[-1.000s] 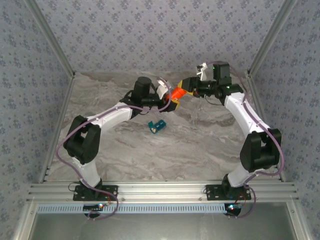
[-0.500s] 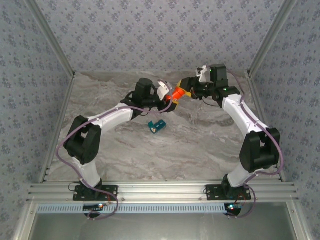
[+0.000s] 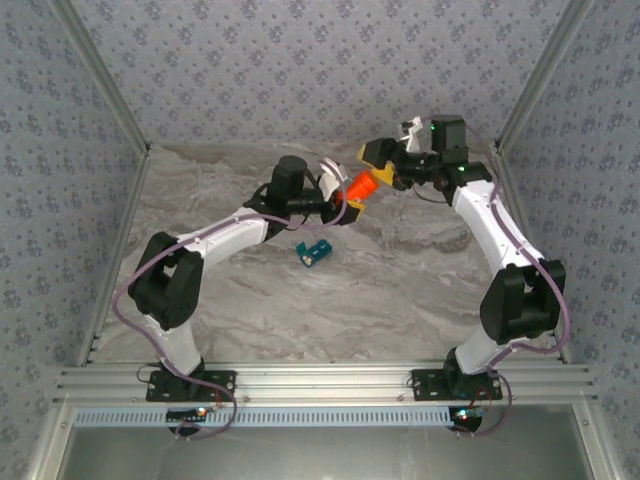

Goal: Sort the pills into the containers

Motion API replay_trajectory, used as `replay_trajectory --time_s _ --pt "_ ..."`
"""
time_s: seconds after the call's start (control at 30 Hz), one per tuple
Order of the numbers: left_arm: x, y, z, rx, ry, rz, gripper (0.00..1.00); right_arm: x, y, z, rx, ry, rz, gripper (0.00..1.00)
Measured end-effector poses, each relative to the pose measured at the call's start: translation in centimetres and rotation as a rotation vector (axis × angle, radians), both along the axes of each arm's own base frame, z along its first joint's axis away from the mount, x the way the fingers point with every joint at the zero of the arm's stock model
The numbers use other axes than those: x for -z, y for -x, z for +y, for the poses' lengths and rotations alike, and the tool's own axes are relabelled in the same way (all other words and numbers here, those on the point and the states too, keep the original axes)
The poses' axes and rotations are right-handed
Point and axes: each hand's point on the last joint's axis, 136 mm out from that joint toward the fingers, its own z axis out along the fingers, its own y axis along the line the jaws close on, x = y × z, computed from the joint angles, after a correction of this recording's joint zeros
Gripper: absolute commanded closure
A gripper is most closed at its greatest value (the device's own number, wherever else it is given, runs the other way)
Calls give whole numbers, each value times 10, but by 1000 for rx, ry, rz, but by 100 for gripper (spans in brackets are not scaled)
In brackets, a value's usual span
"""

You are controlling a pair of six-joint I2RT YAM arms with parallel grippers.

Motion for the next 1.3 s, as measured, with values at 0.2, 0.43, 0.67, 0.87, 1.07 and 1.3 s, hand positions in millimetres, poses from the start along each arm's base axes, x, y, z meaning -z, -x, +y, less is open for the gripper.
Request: replay_trajectory --time_s 0.2,0.43,0.67,0.87,1.07,1.3 --pt "-3 2 5 40 26 39 100 -7 -6 -30 -14 0 -82 15" --pt "-15 5 10 89 66 85 100 -11 7 -26 -126 40 -211 15" --pt "-31 11 8 143 98 90 100 -13 22 -19 -209 63 -281 16" --pt "-31 17 7 172 98 114 100 -14 33 0 -273 65 -300 19" --pt "-29 16 8 169 95 125 100 -18 36 4 -290 58 -311 22" --pt "-30 17 8 170 95 125 100 -19 38 7 -298 54 -311 24"
